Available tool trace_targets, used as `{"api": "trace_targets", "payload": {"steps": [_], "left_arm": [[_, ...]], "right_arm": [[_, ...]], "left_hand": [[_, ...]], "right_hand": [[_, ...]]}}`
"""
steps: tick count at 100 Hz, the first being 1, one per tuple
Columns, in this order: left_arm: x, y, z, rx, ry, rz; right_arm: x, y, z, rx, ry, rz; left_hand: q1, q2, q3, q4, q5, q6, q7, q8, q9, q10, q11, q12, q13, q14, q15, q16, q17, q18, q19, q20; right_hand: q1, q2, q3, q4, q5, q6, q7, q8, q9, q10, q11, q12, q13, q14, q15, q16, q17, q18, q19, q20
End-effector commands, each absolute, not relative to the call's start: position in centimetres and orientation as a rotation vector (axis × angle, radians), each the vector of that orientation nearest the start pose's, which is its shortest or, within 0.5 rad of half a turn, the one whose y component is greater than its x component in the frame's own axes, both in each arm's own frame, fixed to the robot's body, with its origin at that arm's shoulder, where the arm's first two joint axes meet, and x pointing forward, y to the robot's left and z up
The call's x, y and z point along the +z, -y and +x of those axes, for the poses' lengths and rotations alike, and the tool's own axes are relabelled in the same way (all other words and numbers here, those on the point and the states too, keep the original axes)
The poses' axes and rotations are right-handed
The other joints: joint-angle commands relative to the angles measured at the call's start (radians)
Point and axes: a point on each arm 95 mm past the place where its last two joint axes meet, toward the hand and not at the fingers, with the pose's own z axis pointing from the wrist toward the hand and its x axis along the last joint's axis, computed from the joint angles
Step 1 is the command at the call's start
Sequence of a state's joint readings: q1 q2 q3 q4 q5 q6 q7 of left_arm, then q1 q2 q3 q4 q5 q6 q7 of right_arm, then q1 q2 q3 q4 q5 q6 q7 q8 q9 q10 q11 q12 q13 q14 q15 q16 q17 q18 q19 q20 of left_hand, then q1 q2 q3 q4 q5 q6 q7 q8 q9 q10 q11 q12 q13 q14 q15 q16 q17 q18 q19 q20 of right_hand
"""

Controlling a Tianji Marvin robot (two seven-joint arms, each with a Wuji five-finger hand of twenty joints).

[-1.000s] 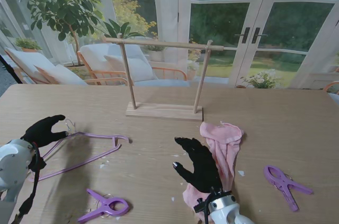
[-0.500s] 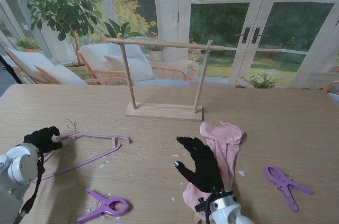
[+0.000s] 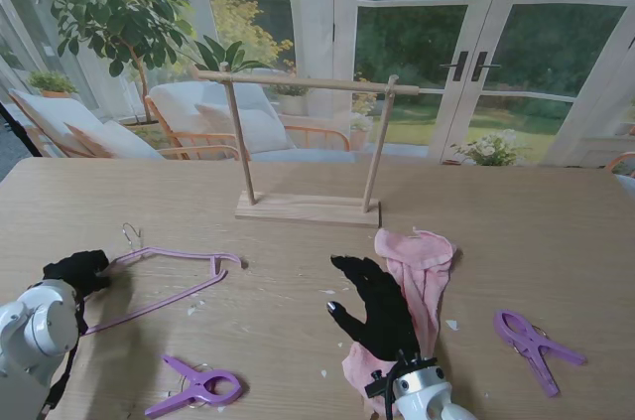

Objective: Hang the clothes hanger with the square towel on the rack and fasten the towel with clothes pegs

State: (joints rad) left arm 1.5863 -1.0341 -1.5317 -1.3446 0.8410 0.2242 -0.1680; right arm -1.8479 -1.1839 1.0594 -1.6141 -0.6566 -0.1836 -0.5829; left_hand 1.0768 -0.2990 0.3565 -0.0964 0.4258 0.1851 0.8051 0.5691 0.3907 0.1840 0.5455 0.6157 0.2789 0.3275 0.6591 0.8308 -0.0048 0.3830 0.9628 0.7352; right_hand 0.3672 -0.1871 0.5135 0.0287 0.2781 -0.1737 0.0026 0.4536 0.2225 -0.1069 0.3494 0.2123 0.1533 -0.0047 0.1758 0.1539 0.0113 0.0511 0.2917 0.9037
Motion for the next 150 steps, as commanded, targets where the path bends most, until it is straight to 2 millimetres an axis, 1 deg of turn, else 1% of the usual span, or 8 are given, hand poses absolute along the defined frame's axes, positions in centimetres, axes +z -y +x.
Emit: {"api": "trace_targets", "payload": {"steps": [1, 15, 53, 80, 95, 107, 130, 150], "left_arm": [[-38.3, -20.1, 39.0, -0.87, -1.154, -1.819], [-37.8, -19.8, 39.0, -0.911, -1.114, -1.845], [-35.5, -19.1, 38.7, -1.046, -1.009, -1.854], [-33.8, -18.9, 37.9, -1.179, -0.913, -1.857], [-32.9, -18.9, 37.4, -1.256, -0.871, -1.845], [-32.1, -18.8, 37.0, -1.32, -0.839, -1.839], [-30.6, -18.5, 36.3, -1.46, -0.769, -1.795], [-29.1, -17.8, 35.8, -1.588, -0.711, -1.766]], "right_arm": [[-38.3, -7.1, 27.6, -2.651, 1.23, -2.004], [-38.2, -7.1, 27.7, -2.655, 1.223, -2.01], [-38.2, -7.0, 27.6, -2.655, 1.212, -2.017], [-38.0, -7.0, 27.5, -2.668, 1.197, -2.013], [-38.0, -7.0, 27.5, -2.669, 1.192, -2.01], [-38.0, -7.1, 27.5, -2.672, 1.187, -2.009], [-38.0, -7.2, 27.6, -2.665, 1.191, -2.008], [-38.0, -7.3, 27.6, -2.665, 1.208, -2.004]], "left_hand": [[0.114, 0.047, -0.089, -0.007, 0.064, -0.02, 0.082, 0.019, 0.123, 0.015, 0.031, 0.085, 0.031, 0.029, 0.025, -0.007, 0.009, 0.036, 0.05, -0.016], [0.211, 0.1, -0.205, 0.017, 0.127, -0.019, 0.155, 0.045, 0.196, 0.024, -0.019, 0.162, 0.064, 0.044, 0.04, -0.01, 0.024, 0.05, 0.069, -0.027], [0.214, 0.085, -0.142, 0.01, 0.131, -0.078, 0.174, 0.099, 0.382, 0.048, -0.058, 0.11, 0.243, 0.094, 0.065, -0.036, 0.148, 0.116, 0.141, -0.021], [0.214, 0.062, -0.077, -0.002, 0.142, -0.082, 0.187, 0.114, 0.526, 0.05, 0.117, 0.176, 0.439, 0.117, 0.24, 0.014, 0.301, 0.176, 0.308, 0.008], [0.214, 0.088, -0.088, -0.006, 0.089, -0.052, 0.217, 0.14, 0.496, 0.025, 0.318, 0.299, 0.485, 0.114, 0.428, 0.118, 0.354, 0.183, 0.401, 0.089], [0.214, 0.109, -0.108, -0.004, 0.062, -0.044, 0.242, 0.165, 0.486, 0.025, 0.442, 0.365, 0.518, 0.09, 0.591, 0.215, 0.394, 0.192, 0.46, 0.226], [0.214, 0.128, -0.122, -0.004, 0.046, -0.056, 0.261, 0.233, 0.5, 0.031, 0.503, 0.411, 0.603, 0.053, 0.765, 0.292, 0.496, 0.21, 0.549, 0.433], [0.214, 0.123, -0.112, -0.004, 0.047, -0.046, 0.264, 0.244, 0.502, 0.035, 0.5, 0.416, 0.629, 0.047, 0.792, 0.296, 0.532, 0.222, 0.57, 0.466]], "right_hand": [[0.008, -0.014, 0.002, -0.026, 0.008, 0.004, 0.003, 0.012, -0.022, -0.014, 0.02, 0.005, -0.008, -0.023, 0.002, 0.007, 0.0, -0.012, -0.03, -0.423], [0.011, -0.014, 0.002, -0.026, 0.007, 0.005, 0.005, 0.016, -0.023, -0.014, 0.022, 0.006, -0.009, -0.023, 0.003, 0.008, 0.002, -0.012, -0.03, -0.423], [0.014, -0.012, -0.002, -0.027, 0.003, 0.01, 0.007, 0.025, -0.027, -0.013, 0.027, 0.007, -0.008, -0.022, 0.004, 0.009, 0.003, -0.012, -0.03, -0.423], [0.017, -0.012, -0.003, -0.026, 0.007, 0.012, 0.011, 0.032, -0.025, -0.011, 0.03, 0.008, -0.008, -0.022, 0.005, 0.009, 0.005, -0.011, -0.029, -0.423], [0.019, -0.012, -0.004, -0.026, 0.009, 0.012, 0.013, 0.035, -0.024, -0.01, 0.032, 0.009, -0.007, -0.022, 0.005, 0.01, 0.007, -0.013, -0.029, -0.423], [0.019, -0.011, -0.006, -0.026, 0.008, 0.011, 0.013, 0.037, -0.025, -0.011, 0.032, 0.009, -0.007, -0.023, 0.005, 0.009, 0.007, -0.013, -0.029, -0.423], [0.022, -0.012, -0.007, -0.026, 0.012, 0.014, 0.016, 0.041, -0.024, -0.009, 0.034, 0.01, -0.005, -0.022, 0.006, 0.01, 0.01, -0.012, -0.027, -0.422], [0.023, -0.012, -0.008, -0.026, 0.019, 0.018, 0.02, 0.045, -0.016, -0.005, 0.037, 0.01, 0.001, -0.021, 0.009, 0.011, 0.024, -0.006, -0.021, -0.42]]}}
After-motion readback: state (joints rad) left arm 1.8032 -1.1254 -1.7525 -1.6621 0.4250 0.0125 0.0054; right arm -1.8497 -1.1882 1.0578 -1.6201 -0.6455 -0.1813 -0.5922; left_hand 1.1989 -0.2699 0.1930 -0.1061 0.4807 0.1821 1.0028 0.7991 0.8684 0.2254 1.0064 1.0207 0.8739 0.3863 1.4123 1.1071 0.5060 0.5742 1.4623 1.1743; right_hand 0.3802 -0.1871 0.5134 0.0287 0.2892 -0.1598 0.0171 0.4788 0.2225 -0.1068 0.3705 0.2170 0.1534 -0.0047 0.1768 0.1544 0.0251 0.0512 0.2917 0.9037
